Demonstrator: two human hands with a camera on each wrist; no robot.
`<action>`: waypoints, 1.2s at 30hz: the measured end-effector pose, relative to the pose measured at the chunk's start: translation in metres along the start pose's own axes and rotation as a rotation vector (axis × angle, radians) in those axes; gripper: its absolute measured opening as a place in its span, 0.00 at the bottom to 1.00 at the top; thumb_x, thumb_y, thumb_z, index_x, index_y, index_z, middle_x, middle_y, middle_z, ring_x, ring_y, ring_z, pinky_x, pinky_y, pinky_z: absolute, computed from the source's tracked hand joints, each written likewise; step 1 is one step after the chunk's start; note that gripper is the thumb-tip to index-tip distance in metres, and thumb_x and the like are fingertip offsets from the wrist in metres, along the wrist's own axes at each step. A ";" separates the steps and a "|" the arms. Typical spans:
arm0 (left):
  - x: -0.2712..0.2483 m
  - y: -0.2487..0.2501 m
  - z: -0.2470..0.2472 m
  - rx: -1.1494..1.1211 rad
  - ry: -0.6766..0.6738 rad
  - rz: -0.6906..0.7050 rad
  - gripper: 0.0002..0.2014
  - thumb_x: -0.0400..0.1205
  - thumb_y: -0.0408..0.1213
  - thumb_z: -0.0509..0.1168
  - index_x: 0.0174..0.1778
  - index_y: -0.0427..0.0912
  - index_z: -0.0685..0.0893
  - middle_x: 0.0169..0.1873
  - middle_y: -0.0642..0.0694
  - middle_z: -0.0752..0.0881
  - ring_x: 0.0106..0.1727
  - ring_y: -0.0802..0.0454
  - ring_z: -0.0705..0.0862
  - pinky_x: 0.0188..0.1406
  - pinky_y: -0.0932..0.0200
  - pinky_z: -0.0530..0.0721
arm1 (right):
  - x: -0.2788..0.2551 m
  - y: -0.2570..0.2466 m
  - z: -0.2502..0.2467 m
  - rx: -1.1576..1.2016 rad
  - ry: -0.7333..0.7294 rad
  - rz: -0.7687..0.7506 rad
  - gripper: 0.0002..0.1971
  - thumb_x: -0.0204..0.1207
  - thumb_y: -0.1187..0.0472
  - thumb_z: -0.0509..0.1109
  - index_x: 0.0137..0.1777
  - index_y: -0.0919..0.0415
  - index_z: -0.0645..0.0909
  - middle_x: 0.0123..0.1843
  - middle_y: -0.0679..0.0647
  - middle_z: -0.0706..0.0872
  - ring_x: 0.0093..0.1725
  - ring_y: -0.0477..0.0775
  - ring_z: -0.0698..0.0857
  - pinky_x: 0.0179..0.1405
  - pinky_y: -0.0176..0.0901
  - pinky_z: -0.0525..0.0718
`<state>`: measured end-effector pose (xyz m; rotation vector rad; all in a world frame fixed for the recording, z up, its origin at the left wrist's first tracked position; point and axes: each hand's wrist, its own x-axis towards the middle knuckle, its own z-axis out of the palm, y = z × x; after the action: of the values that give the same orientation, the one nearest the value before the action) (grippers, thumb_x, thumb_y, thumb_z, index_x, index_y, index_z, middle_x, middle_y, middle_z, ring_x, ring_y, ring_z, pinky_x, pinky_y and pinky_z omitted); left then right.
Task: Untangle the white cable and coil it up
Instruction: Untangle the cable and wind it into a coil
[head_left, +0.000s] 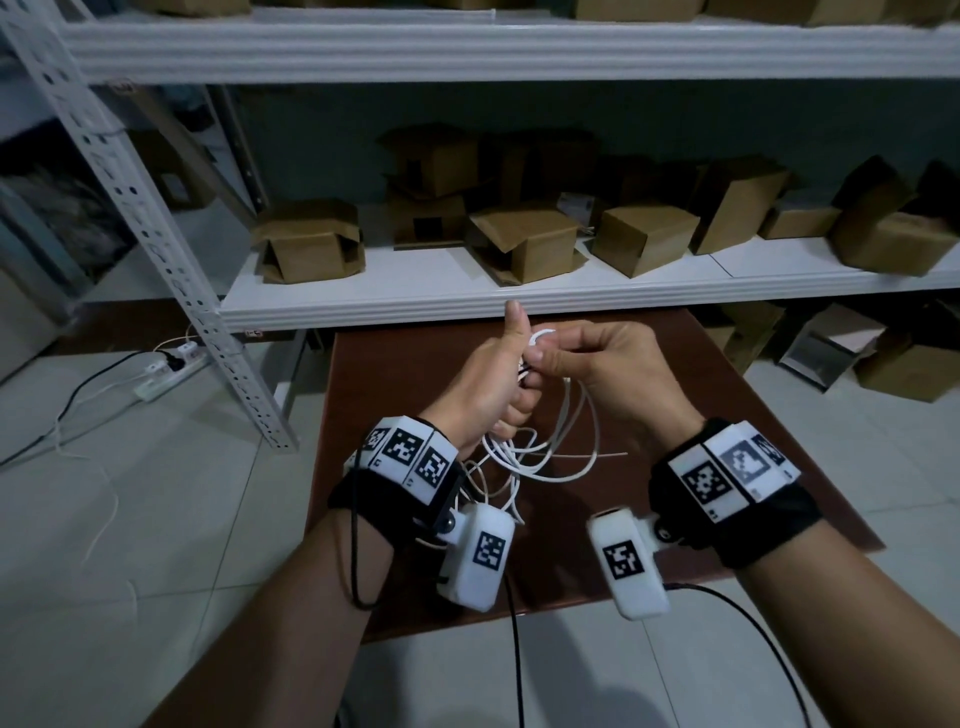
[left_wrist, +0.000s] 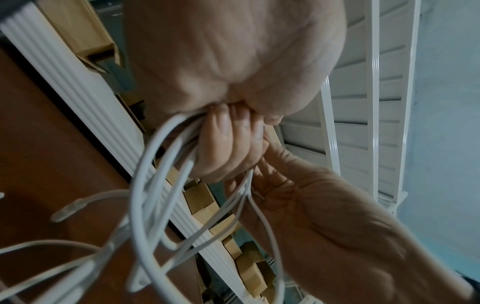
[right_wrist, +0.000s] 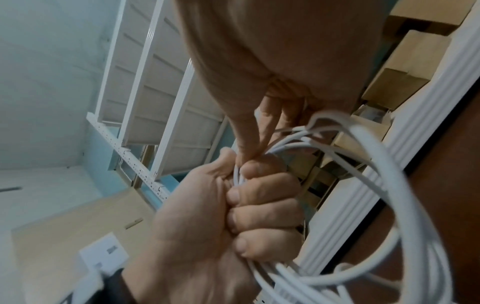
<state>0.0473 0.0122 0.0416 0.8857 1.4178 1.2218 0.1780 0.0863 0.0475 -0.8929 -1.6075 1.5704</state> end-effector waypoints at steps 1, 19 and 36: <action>0.001 0.000 -0.001 -0.001 0.006 0.005 0.35 0.87 0.75 0.40 0.34 0.46 0.68 0.20 0.51 0.62 0.18 0.58 0.55 0.18 0.68 0.53 | -0.001 -0.001 0.000 0.026 -0.008 0.012 0.11 0.71 0.72 0.84 0.51 0.78 0.91 0.48 0.68 0.94 0.42 0.52 0.92 0.49 0.37 0.89; 0.003 0.003 -0.016 -0.153 0.028 0.041 0.30 0.93 0.60 0.56 0.26 0.49 0.69 0.20 0.53 0.62 0.18 0.58 0.56 0.16 0.64 0.50 | -0.003 -0.016 -0.009 0.286 0.080 -0.089 0.05 0.76 0.74 0.76 0.50 0.67 0.88 0.47 0.55 0.89 0.41 0.44 0.88 0.47 0.33 0.85; 0.001 0.005 -0.003 -0.090 0.093 0.108 0.27 0.94 0.55 0.58 0.31 0.46 0.73 0.17 0.54 0.65 0.16 0.60 0.59 0.17 0.63 0.52 | -0.002 -0.004 -0.011 0.017 -0.247 0.104 0.20 0.70 0.64 0.84 0.59 0.73 0.87 0.47 0.61 0.90 0.46 0.56 0.89 0.48 0.40 0.89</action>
<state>0.0438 0.0140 0.0464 0.8618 1.3909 1.4131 0.1887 0.0906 0.0520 -0.8096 -1.7377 1.8224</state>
